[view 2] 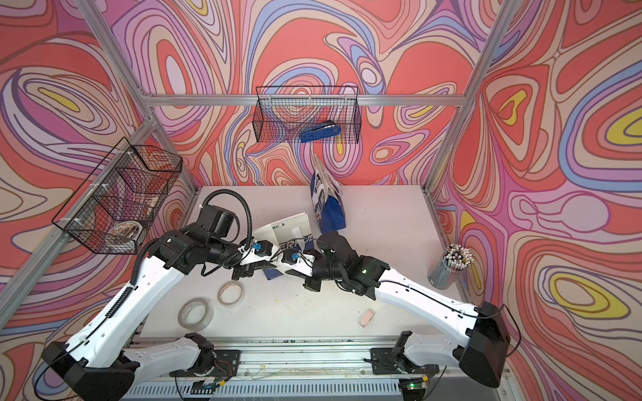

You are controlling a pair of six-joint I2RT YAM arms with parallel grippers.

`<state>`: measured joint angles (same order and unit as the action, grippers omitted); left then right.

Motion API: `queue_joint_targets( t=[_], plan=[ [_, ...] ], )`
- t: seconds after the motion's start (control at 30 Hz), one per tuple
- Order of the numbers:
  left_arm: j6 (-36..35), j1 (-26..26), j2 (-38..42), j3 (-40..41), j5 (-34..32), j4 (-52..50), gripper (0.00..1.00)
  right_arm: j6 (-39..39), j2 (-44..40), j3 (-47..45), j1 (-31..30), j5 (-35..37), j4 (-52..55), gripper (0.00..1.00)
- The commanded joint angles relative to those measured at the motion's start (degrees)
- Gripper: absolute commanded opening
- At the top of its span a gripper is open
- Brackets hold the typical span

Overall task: Staple the receipts to the bags
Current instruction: Pick up the receipt from the center of the board.

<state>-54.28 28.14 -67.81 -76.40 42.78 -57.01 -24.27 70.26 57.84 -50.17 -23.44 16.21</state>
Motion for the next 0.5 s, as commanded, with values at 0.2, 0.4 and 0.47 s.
queue_joint_targets(
  t=[0.2, 0.4, 0.47],
  plan=[
    [21.4, -0.5, 2.8, -0.1, -10.5, 24.2, 1.0, 26.8, -8.1, -15.7, 20.2, -21.4, -26.5, 0.0],
    [28.3, -3.7, -16.0, -24.8, -7.9, 5.4, 1.0, 46.0, 3.8, -19.8, 23.1, -26.8, -55.4, 0.0],
    [29.8, -4.3, -19.1, -28.1, -5.4, 2.9, 1.0, 52.1, 8.7, -19.2, 24.3, -29.0, -63.5, 0.0]
  ],
)
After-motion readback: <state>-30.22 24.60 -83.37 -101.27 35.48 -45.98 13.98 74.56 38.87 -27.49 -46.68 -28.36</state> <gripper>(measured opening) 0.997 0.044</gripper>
